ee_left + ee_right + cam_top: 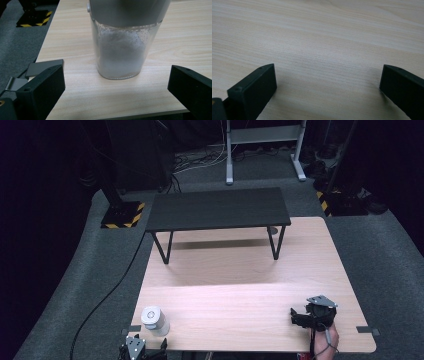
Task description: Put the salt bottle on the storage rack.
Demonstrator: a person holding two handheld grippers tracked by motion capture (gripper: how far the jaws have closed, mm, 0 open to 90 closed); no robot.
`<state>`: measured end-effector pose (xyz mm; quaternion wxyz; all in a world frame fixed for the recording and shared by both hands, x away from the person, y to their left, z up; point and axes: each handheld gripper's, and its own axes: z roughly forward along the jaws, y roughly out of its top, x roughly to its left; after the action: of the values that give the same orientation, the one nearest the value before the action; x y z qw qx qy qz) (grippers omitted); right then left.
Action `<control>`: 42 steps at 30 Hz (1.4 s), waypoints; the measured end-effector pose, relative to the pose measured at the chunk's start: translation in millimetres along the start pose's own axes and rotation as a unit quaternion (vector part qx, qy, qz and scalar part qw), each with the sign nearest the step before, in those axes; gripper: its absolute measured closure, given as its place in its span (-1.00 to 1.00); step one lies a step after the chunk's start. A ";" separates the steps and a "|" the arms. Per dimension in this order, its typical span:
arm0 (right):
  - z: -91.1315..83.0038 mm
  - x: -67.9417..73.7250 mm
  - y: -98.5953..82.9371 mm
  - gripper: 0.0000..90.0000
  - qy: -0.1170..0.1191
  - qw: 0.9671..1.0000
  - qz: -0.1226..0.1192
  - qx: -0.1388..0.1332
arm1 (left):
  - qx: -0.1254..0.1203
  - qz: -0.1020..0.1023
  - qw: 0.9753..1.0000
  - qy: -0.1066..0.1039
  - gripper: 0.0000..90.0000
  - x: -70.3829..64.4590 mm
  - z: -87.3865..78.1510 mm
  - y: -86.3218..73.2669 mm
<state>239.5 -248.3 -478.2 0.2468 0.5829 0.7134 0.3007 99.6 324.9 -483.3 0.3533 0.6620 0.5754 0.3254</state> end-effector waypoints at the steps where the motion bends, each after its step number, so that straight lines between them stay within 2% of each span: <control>1: 0.0 0.0 0.0 -1.00 0.000 1.000 0.000 0.000 | 0.000 0.005 1.000 0.003 -0.99 -1.9 0.3 0.8; 9: -0.3 0.8 -0.5 -1.00 0.001 1.000 -0.004 -0.001 | -0.009 0.000 1.000 0.008 -0.99 -8.8 5.4 -0.7; 16: -0.2 0.1 -0.2 -1.00 0.000 1.000 -0.001 0.000 | -0.014 0.027 0.999 0.023 -1.00 -20.6 20.2 4.1; 21: -0.1 -0.5 -0.1 -1.00 0.001 1.000 0.000 0.000 | -0.027 0.031 0.998 0.039 -1.00 -22.4 29.8 9.4; 24: -0.2 -0.3 -0.2 -1.00 0.001 1.000 -0.001 0.000 | -0.030 0.025 0.998 0.044 -1.00 -20.6 37.1 12.8; 25: -0.2 -0.3 -0.2 -1.00 0.001 1.000 -0.001 0.000 | -0.029 0.023 0.998 0.045 -1.00 -20.0 39.7 13.7; 26: -0.2 -0.1 -0.3 -1.00 0.001 1.000 -0.001 -0.001 | -0.021 0.026 0.999 0.035 -1.00 -15.9 46.2 17.3; 27: -0.2 0.0 -0.5 -1.00 0.001 1.000 -0.001 -0.001 | -0.019 0.022 0.999 0.024 -0.92 -11.7 47.7 18.0; 28: -0.3 0.2 -0.5 -1.00 0.000 1.000 -0.001 -0.001 | -0.024 0.014 1.000 0.010 -0.52 -7.9 48.3 16.7; 29: -0.3 0.2 -0.6 -1.00 0.000 1.000 -0.001 -0.001 | -0.025 0.010 0.999 0.028 -0.37 -14.3 49.1 16.8; 30: -0.3 0.2 -0.6 -1.00 0.000 1.000 -0.001 -0.002 | -0.025 0.010 0.999 0.028 -0.36 -14.3 49.1 16.8; 32: -0.3 0.3 -0.5 -1.00 0.000 1.000 -0.002 -0.001 | -0.033 -0.003 0.999 0.026 -0.35 -12.5 50.2 13.4; 34: -0.3 0.4 -0.5 -1.00 0.000 1.000 -0.002 -0.001 | -0.036 -0.005 0.999 0.025 -0.35 -12.1 50.1 11.9; 36: -0.3 0.5 -0.5 -1.00 0.000 1.000 -0.003 -0.001 | -0.038 0.004 0.999 0.022 -0.35 -12.8 49.1 10.9; 39: -0.3 0.5 -0.4 -1.00 0.001 1.000 -0.003 -0.001 | -0.041 0.007 0.999 0.020 -0.35 -13.2 48.7 10.4; 42: -0.2 0.5 -0.4 -1.00 0.000 1.000 -0.003 -0.001 | -0.045 0.004 0.999 0.010 -0.35 -12.6 46.0 12.4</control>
<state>239.0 -247.9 -478.3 0.2481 0.5803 0.7150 0.3008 143.1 307.0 -498.0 0.3759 0.6444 0.5612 0.3585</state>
